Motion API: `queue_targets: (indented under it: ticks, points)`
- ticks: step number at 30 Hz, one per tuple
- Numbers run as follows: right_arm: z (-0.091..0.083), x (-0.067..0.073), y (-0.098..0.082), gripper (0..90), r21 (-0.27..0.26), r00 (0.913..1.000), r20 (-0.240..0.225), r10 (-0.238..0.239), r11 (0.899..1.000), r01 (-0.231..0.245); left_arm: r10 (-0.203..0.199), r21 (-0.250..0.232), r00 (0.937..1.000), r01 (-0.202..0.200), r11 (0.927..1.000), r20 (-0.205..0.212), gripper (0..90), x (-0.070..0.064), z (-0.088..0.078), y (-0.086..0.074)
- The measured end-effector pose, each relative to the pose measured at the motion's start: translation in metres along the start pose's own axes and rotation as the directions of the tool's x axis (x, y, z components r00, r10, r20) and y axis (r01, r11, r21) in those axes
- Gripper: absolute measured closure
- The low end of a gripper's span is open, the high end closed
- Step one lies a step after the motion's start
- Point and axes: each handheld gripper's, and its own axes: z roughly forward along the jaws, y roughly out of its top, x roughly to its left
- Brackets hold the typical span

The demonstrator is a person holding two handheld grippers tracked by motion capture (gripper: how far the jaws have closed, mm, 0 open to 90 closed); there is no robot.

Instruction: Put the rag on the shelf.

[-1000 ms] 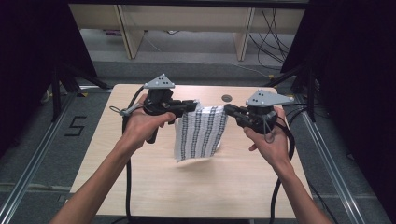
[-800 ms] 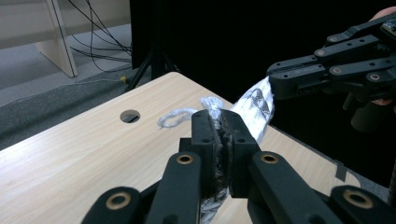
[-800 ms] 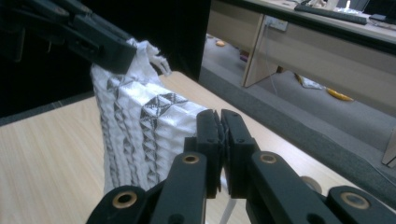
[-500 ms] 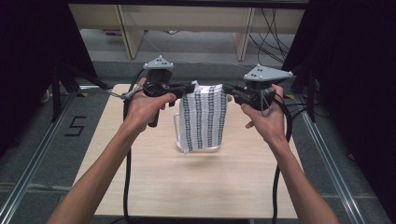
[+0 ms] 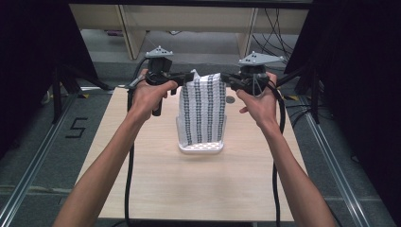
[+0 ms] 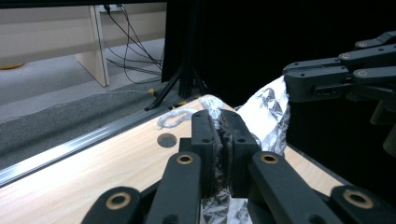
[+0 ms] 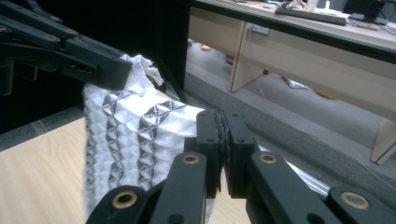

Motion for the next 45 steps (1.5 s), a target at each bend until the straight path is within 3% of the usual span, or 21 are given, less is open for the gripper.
queue_targets:
  ticks: [12,16,22,30,31,33,36,39,41,42,43,45]
  points:
    - [0.050,-0.024,-0.011,87.4,0.066,0.9977,0.034,0.059,0.996,-0.061,-0.099,-0.011,0.9947,0.099,0.9951,-0.029,84.3,0.031,0.034,-0.009]
    - [0.064,-0.032,-0.018,87.3,0.082,0.9941,0.044,0.099,0.991,-0.102,-0.113,0.009,0.9925,0.113,0.9935,-0.046,84.3,0.038,0.044,-0.013]
    - [0.081,-0.035,-0.027,86.8,0.136,0.9924,0.043,0.115,0.983,-0.120,-0.134,0.059,0.9887,0.138,0.9887,-0.068,83.6,0.049,0.057,-0.024]
    - [0.095,-0.035,-0.041,85.8,0.193,0.9899,0.041,0.135,0.971,-0.141,-0.165,0.129,0.9842,0.172,0.9766,-0.064,81.1,0.058,0.067,-0.042]
    - [0.096,-0.034,-0.043,85.5,0.200,0.9873,0.046,0.152,0.967,-0.158,-0.167,0.138,0.9842,0.173,0.9751,-0.059,79.9,0.059,0.068,-0.044]
    - [0.099,-0.036,-0.048,84.5,0.210,0.9890,0.043,0.142,0.966,-0.148,-0.164,0.158,0.9847,0.171,0.9724,-0.059,77.6,0.059,0.070,-0.047]
    - [0.101,-0.037,-0.054,80.6,0.201,0.9827,0.040,0.181,0.962,-0.185,-0.155,0.182,0.9852,0.166,0.9692,-0.073,72.4,0.060,0.072,-0.052]
    - [0.100,-0.038,-0.055,71.3,0.220,0.9749,0.072,0.211,0.950,-0.222,-0.185,0.195,0.9793,0.198,0.9607,-0.083,54.6,0.061,0.075,-0.053]
    - [0.099,-0.039,-0.055,65.2,0.198,0.9732,0.073,0.218,0.953,-0.228,-0.191,0.212,0.9776,0.206,0.9554,-0.088,44.6,0.059,0.076,-0.054]
    - [0.099,-0.039,-0.055,62.4,0.197,0.9724,0.068,0.223,0.952,-0.232,-0.173,0.237,0.9801,0.192,0.9523,-0.098,41.3,0.058,0.074,-0.054]
    - [0.098,-0.039,-0.055,60.1,0.203,0.9757,0.074,0.206,0.955,-0.217,-0.174,0.244,0.9794,0.194,0.9502,-0.102,37.1,0.057,0.074,-0.053]
    - [0.096,-0.037,-0.054,59.4,0.210,0.9751,0.073,0.209,0.953,-0.220,-0.165,0.247,0.9811,0.185,0.9510,-0.101,34.8,0.056,0.072,-0.053]
